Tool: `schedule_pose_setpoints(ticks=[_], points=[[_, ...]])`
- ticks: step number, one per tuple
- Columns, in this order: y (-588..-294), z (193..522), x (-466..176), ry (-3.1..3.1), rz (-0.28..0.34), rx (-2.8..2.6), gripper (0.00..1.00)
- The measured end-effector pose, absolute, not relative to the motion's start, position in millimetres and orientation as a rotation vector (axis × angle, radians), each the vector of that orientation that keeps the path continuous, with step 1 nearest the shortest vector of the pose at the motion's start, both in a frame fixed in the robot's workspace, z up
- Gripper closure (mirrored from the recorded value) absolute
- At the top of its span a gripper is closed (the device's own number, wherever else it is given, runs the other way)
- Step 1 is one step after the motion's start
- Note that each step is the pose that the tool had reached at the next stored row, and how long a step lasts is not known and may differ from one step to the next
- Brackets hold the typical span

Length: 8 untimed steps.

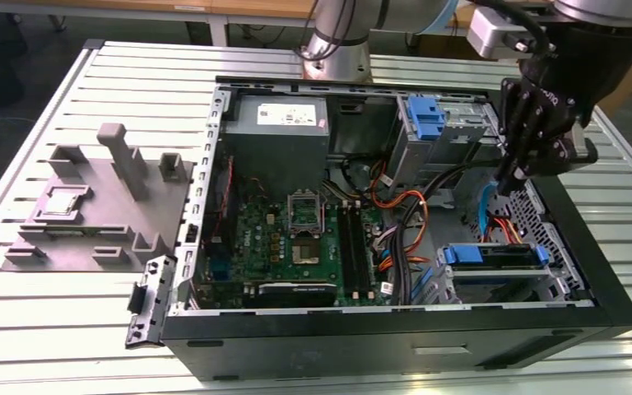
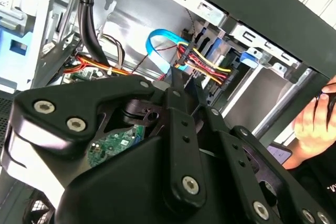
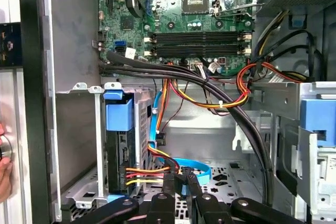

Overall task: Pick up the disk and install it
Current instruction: 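Insert the second disk wire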

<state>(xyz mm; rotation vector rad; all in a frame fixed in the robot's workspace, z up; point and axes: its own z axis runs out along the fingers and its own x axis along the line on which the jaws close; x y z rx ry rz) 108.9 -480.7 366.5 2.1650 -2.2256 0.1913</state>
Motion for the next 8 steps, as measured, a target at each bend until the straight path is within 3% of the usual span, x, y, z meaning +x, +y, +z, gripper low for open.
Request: schedule_pose_setpoints(ticks=[8], points=[[-480.6,357.6,109.0,-2.223,0.196,2.163,0.76]])
